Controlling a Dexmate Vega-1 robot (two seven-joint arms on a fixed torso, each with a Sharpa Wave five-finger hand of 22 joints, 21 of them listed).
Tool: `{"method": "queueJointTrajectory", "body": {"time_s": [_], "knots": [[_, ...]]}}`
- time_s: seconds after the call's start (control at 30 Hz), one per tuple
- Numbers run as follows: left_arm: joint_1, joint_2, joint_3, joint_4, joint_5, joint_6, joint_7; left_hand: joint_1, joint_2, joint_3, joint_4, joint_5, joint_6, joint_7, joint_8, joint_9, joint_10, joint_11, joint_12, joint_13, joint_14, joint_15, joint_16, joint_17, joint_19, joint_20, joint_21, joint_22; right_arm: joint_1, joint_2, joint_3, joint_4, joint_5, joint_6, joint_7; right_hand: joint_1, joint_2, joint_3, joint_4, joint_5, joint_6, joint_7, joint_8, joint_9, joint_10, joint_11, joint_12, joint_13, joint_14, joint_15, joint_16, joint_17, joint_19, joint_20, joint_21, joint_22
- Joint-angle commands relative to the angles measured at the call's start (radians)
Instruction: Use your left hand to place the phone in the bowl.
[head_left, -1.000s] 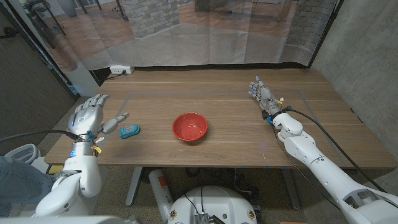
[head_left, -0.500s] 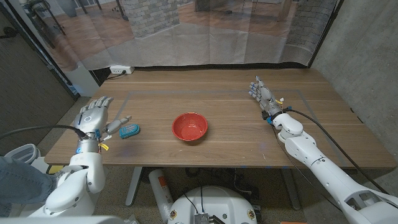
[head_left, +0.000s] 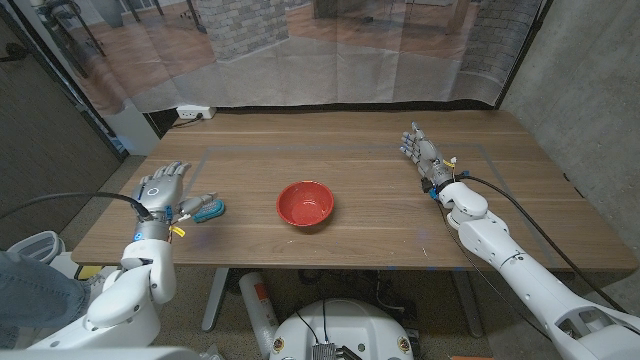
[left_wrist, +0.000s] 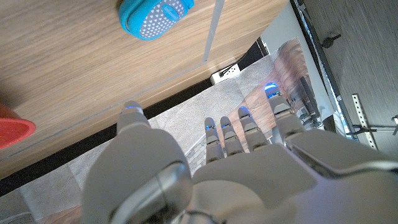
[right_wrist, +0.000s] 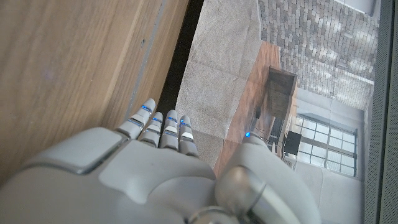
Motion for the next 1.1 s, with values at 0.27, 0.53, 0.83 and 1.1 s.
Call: {"method": "queueJointTrajectory", "body": {"time_s": [0.27,0.53,0.83,1.1], "knots": [[-0.062,-0.003,0.018,0.085,-0.261,-0.205,0.075,0.009,0.002,-0.011,-0.002,0.005,-0.004,-0.001,-0.003,0.004,-0.003,0.003,-0.004,0.004,0.005,-0.003,-0.002,0.003,0.013,-0.002,-0.003,0.000,-0.010,-0.006,0.008,-0.004,0.006,0.013,0.001,0.006,0.010,0.000,-0.002,-0.001,0.006,-0.006,-0.002,0.005,0.000,0.002,-0.003,0.002,0.005,0.003,0.004,0.005,0.010,0.004,-0.007,0.001],[-0.075,0.033,0.016,0.055,-0.356,-0.177,0.003,0.009,0.003,-0.014,-0.001,0.005,-0.002,0.006,-0.004,0.004,0.000,0.010,-0.003,0.005,0.008,0.002,-0.002,0.003,0.019,-0.003,-0.005,0.000,-0.009,-0.005,0.009,0.002,0.012,0.017,0.010,0.006,0.011,0.000,-0.003,-0.001,0.006,-0.006,-0.002,0.005,-0.002,0.001,-0.004,0.002,0.005,0.003,0.004,0.005,0.010,0.005,-0.009,0.001],[-0.106,0.076,0.058,-0.002,-0.394,-0.043,-0.021,0.011,0.006,-0.016,-0.001,0.005,-0.001,0.017,-0.006,0.005,0.000,0.019,-0.004,0.005,0.016,0.010,0.000,0.003,0.032,-0.003,-0.004,0.001,-0.002,-0.004,0.010,0.014,0.012,0.016,0.013,0.006,0.012,-0.001,-0.004,-0.001,0.006,-0.006,-0.002,0.005,-0.001,0.003,-0.003,0.002,0.004,0.003,0.003,0.005,0.011,0.005,-0.013,0.002],[-0.095,0.104,0.050,-0.013,-0.426,-0.028,0.012,0.012,0.008,-0.016,0.000,0.004,0.001,0.018,-0.006,0.005,0.003,0.021,-0.003,0.005,0.017,0.012,-0.001,0.003,0.037,-0.003,-0.004,0.001,0.000,-0.001,0.012,0.022,0.014,0.015,0.015,0.006,0.012,-0.002,-0.004,-0.001,0.006,-0.006,-0.002,0.005,-0.001,0.002,-0.003,0.002,0.005,0.004,0.004,0.005,0.012,0.006,-0.016,0.002]]}}
